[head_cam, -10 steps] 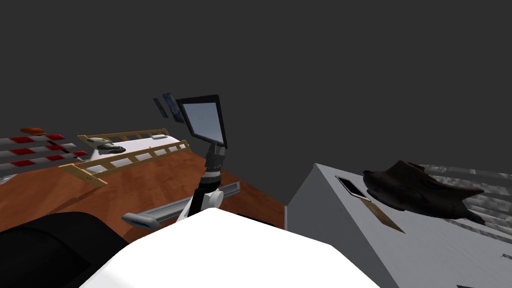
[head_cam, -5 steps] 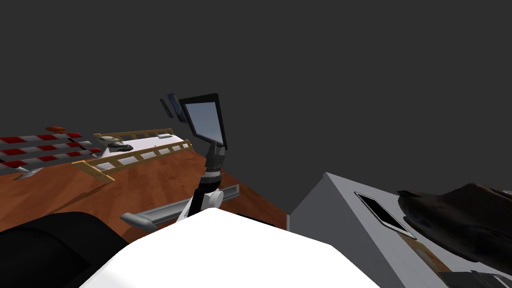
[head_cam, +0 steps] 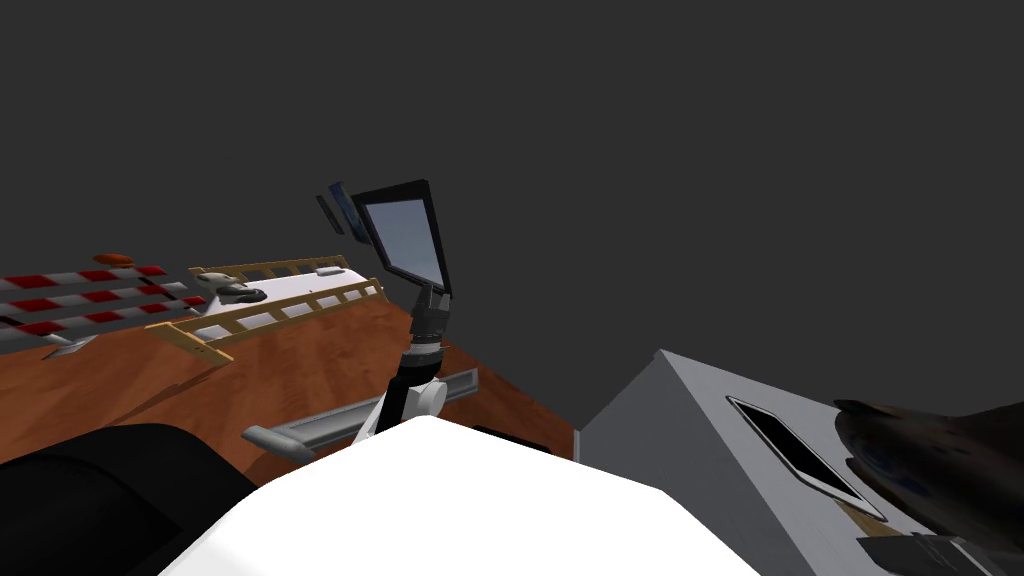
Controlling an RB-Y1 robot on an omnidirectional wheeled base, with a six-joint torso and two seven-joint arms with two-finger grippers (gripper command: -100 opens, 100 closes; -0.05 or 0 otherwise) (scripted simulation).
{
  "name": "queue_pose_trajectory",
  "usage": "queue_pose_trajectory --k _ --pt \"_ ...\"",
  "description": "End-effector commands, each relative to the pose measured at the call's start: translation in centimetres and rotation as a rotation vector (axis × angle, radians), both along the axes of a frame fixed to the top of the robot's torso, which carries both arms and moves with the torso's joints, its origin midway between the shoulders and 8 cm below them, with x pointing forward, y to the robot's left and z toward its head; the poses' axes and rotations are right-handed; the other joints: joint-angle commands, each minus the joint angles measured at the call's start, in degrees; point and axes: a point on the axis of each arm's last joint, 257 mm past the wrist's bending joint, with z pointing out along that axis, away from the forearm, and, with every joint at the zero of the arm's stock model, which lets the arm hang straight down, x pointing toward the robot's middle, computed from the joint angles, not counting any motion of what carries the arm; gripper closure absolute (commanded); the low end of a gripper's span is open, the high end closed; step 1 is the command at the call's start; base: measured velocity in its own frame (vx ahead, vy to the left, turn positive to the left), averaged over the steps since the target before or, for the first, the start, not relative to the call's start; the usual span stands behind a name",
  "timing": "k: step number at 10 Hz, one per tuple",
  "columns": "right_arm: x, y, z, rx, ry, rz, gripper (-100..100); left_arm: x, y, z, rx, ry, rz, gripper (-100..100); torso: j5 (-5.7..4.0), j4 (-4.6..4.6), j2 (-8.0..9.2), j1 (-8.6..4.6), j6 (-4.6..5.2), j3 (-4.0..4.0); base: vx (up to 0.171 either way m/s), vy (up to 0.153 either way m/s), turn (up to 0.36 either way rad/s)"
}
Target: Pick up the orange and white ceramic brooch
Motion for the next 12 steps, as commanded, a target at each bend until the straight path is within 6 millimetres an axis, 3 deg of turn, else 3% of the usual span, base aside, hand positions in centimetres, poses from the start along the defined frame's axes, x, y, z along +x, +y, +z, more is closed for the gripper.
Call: queue_pose_trajectory --k 1,3,4,8,9,10,12 --pt "0.3 -0.1 -0.8 -0.001 -0.004 0.001 -100 0.0 0.0 0.0 0.000 0.000 0.000 0 0.00 0.00 0.00 0.00 0.00 0.00 -0.013 0.003 -0.011" --pt "0.4 -0.1 -0.9 -0.001 -0.003 0.003 -100 0.0 0.0 0.0 0.000 0.000 0.000 0 0.00 0.01 0.05 0.01 0.00 0.03 -0.009 0.001 -0.006" --pt "0.4 -0.1 -0.9 -0.001 -0.005 0.002 100 0.0 0.0 0.0 0.000 0.000 0.000 0 0.01 0.01 0.04 0.01 0.00 0.03 0.000 0.000 0.000" --pt "0.4 0.0 -0.9 -0.001 -0.005 0.005 100 0.0 0.0 0.0 0.000 0.000 0.000 0 0.01 0.01 0.02 0.00 0.05 0.02 0.000 0.000 0.000" --pt "0.4 0.0 -0.9 -0.001 -0.005 0.004 0 0.0 0.0 0.0 0.000 0.000 0.000 0 0.01 0.01 0.02 0.00 0.04 0.02 0.000 0.000 0.000" --pt "0.1 -0.1 0.2 -0.001 -0.002 -0.001 100 0.0 0.0 0.0 0.000 0.000 0.000 0 0.01 0.01 0.02 0.00 0.04 0.01 0.008 -0.001 0.021" --pt "-0.2 -0.1 1.2 -0.002 -0.001 -0.003 100 0.0 0.0 0.0 0.000 0.000 0.000 0 0.04 0.00 -0.01 0.03 0.04 0.00 0.014 -0.003 0.010"
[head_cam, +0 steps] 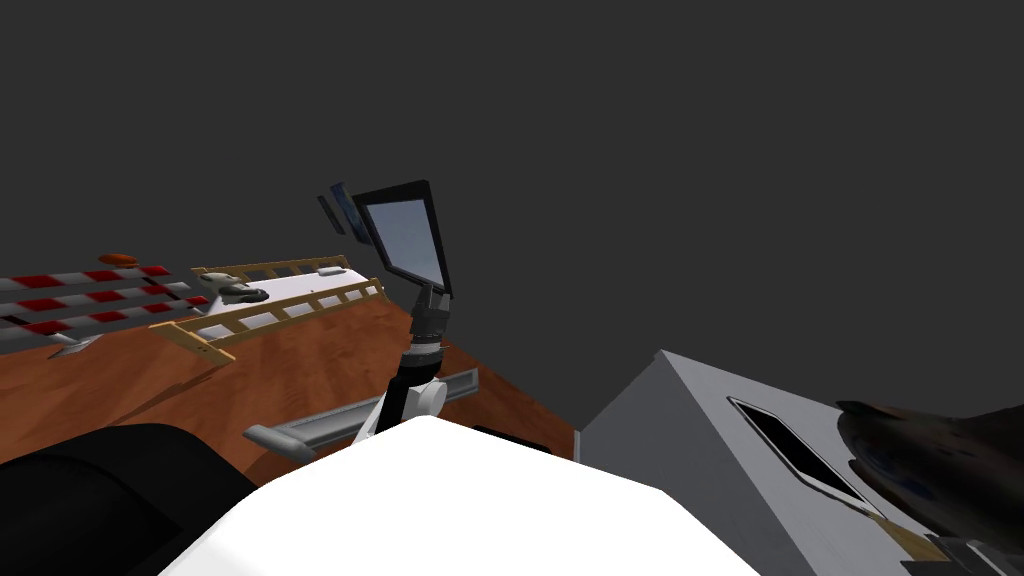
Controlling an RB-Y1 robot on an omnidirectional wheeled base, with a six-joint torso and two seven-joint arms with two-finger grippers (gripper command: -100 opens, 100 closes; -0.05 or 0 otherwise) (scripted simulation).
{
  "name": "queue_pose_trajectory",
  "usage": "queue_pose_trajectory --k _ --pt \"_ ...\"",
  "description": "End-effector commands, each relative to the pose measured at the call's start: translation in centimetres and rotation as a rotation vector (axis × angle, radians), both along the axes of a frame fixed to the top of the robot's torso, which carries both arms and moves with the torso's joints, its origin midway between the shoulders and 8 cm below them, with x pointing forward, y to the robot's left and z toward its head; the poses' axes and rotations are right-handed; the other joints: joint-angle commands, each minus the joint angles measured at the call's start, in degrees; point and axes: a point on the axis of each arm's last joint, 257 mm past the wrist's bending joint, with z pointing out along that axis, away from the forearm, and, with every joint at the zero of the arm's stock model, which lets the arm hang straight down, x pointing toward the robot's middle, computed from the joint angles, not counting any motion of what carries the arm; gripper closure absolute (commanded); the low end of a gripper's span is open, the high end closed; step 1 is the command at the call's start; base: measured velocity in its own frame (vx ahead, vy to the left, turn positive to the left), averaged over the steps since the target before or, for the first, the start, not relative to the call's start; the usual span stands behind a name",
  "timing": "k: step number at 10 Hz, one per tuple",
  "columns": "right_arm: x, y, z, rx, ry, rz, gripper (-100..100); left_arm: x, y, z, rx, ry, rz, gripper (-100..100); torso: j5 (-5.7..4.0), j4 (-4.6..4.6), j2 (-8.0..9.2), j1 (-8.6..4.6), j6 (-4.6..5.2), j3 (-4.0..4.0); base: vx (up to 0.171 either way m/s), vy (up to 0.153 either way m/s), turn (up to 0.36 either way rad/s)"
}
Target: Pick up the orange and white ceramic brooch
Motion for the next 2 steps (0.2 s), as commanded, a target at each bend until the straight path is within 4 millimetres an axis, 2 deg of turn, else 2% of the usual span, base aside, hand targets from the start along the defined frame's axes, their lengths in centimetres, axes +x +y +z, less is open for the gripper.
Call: queue_pose_trajectory --k 1,2 --pt "0.00 0.00 0.00 0.000 0.000 0.000 100 0.00 0.00 0.00 0.000 0.000 0.000 0 0.00 0.00 0.00 0.00 0.00 0.00 0.005 -0.002 0.000" --pt "-0.03 -0.01 0.06 0.000 0.001 0.000 0 0.00 0.00 0.00 0.000 0.000 0.000 0 -0.02 0.00 0.01 -0.01 -0.01 0.00 0.000 0.000 0.000"
